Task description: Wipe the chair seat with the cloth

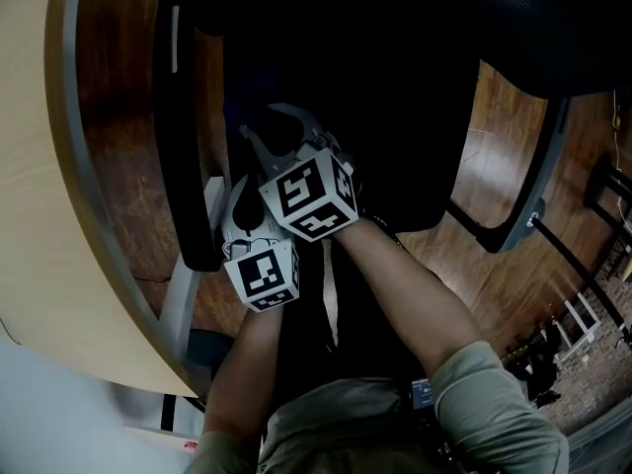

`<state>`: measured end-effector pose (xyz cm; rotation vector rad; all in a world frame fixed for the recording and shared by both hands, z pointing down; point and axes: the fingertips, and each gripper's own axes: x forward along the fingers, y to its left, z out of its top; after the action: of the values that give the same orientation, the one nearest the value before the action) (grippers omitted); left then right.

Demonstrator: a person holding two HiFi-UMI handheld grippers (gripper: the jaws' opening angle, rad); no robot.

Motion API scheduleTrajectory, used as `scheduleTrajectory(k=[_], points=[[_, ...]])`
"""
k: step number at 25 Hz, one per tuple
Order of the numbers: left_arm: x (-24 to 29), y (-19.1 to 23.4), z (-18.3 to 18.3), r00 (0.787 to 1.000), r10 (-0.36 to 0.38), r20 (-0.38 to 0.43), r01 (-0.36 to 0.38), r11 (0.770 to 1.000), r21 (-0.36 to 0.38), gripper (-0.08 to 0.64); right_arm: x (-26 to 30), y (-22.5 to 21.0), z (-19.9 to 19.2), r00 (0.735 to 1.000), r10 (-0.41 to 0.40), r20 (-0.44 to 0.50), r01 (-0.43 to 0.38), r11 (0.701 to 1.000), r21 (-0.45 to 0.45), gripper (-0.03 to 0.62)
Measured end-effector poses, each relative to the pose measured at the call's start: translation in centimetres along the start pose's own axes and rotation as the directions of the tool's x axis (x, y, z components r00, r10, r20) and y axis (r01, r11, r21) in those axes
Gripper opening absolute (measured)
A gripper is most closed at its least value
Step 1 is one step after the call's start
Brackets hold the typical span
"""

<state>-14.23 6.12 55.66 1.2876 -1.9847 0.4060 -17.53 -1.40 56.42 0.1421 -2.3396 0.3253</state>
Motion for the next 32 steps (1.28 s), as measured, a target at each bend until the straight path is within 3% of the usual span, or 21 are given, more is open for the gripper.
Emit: scheduleTrajectory(k=[4,8,14,18,24,32], points=[[0.5,-0.9,0.0,0.999,-0.049,-0.010,0.050,0.997,0.056,0.005,-1.1,-1.9,-1.2,0.998,-0.062,-0.012,0.063,0.997,0.039,0.097],[0.9,-0.9,0.7,0.999,-0.041,-0.013,0.042,0.995,0.095,0.005,-3.4,-4.5,-2.5,0.991,-0.131,-0.021,0.133,0.987,0.086,0.097],[1.2,-5.4,3.4,0.996,-0.084,0.013,0.081,0.983,0.164,0.004,-9.2,-10.3,-5.6,0.962,-0.267,-0.052,0.272,0.946,0.177,0.097],[1.1,-10.5,4.2,0.988,-0.154,0.019,0.147,0.967,0.208,0.005,-14.0,-14.4,-8.4,0.926,-0.370,-0.075,0.376,0.888,0.264,0.095],[0.2,-17.8,3.7,0.970,-0.243,0.005,0.234,0.940,0.248,0.005,-20.9,-19.2,-13.7,0.868,-0.484,-0.111,0.485,0.777,0.401,0.095],[-0.3,-23.2,2.6,0.955,-0.294,-0.029,0.289,0.909,0.299,0.005,-26.1,-22.0,-19.6,0.796,-0.579,-0.177,0.573,0.625,0.531,0.095]])
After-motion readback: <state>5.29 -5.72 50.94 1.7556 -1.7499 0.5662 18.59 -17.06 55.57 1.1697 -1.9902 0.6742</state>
